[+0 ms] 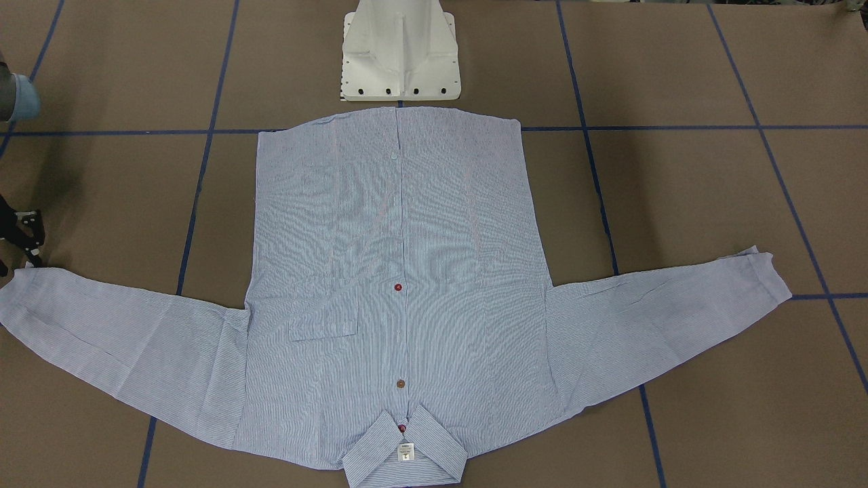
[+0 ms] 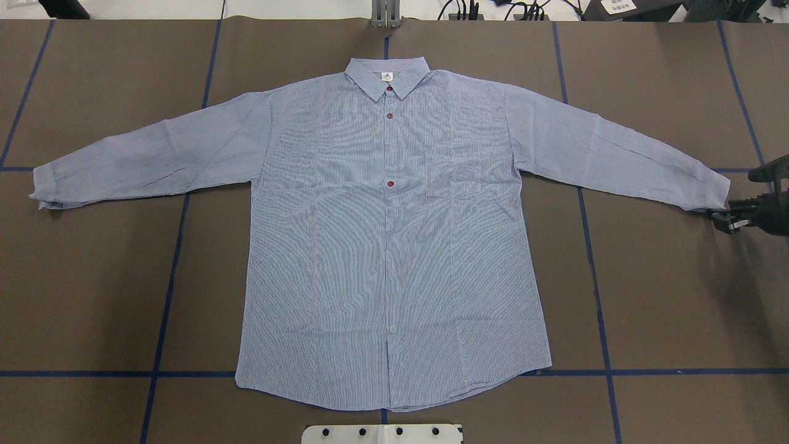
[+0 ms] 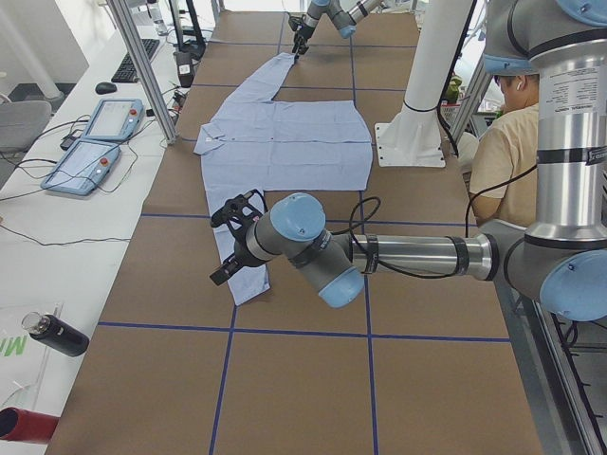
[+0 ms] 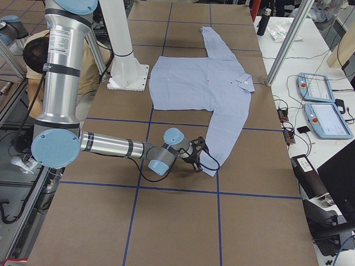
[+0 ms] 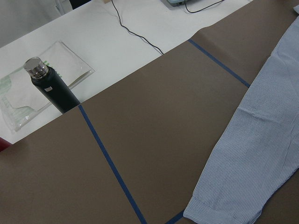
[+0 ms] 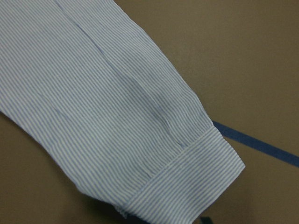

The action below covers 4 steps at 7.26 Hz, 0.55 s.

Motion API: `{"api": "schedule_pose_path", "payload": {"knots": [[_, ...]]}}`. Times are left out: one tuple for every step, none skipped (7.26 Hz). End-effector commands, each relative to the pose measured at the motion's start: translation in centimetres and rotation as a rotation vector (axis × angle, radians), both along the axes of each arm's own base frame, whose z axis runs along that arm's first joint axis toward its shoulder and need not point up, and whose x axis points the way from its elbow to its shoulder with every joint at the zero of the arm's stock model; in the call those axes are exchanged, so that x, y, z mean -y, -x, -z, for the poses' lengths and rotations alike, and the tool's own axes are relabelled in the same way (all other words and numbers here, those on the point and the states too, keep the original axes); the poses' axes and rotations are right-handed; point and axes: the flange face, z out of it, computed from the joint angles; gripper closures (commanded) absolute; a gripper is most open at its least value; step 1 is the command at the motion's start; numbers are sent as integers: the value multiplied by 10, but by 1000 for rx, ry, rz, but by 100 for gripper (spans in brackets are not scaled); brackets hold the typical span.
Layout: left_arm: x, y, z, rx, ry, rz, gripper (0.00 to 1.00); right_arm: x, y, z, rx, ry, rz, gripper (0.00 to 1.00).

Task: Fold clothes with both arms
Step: 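Close the right gripper on the sleeve cuff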

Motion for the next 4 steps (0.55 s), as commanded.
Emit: {"api": "schedule_pose_path", "payload": {"knots": [[0,0,0,0,0,0,0,1,1,2,7,3,2,71],[0,-1,0,0,0,-1,0,1,1,2,7,3,2,100],[0,-1,0,0,0,-1,0,1,0,0,3,2,-3,100],[0,-1,0,0,0,-1,0,-1,-1,-1,4,10,-8,100]]}}
